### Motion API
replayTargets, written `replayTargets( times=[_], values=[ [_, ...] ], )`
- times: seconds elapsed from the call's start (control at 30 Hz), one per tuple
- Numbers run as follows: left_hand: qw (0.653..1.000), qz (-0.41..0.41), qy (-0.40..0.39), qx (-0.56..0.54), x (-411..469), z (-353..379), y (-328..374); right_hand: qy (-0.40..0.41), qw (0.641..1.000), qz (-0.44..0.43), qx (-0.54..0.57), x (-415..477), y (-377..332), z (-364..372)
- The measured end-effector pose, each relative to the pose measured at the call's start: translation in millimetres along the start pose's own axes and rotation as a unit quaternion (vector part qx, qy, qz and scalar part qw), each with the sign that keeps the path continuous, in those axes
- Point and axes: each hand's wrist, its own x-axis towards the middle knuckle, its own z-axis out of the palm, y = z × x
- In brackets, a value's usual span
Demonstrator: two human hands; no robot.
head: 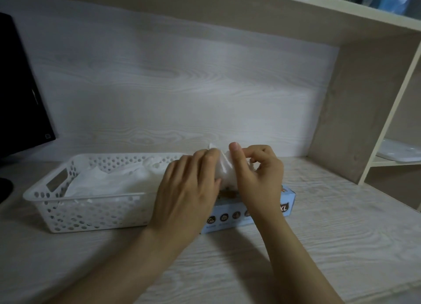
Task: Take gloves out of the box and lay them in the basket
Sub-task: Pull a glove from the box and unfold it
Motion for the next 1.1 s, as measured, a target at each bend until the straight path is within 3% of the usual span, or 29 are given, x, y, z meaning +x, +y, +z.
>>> replayTargets(
  times=[0.27, 0.37, 0.57, 0.73, 0.87, 1.0, 1.1],
  values=[
    [0.999, -0.022, 0.025, 0.011, 2, -4, -16, -0.154, 0.987, 0.019, 0.04, -4, -7, -3],
    [0.998, -0.051, 0.024, -0.017, 3, -8, -21, -0.201, 0.978, -0.001, -0.055, -11, -5, -5],
    [0.993, -0.098, 0.034, -0.06, 4, -14, -29, -0.157, 0.973, -0.079, -0.148, -12, 12, 3],
    [0.979, -0.176, 0.05, -0.094, 8, -23, -34, -0.132, 0.976, -0.037, -0.172, -14, 13, 2],
    [0.955, -0.253, 0.084, -0.128, 10, -26, -45, -0.113, 0.958, 0.022, -0.263, -8, 22, -1],
    [0.956, -0.244, 0.084, -0.137, 6, -25, -48, -0.148, 0.941, 0.073, -0.296, -9, 28, 1],
    [0.952, -0.226, 0.084, -0.19, 5, -25, -46, -0.114, 0.959, 0.025, -0.26, -11, 19, 0]
  ],
)
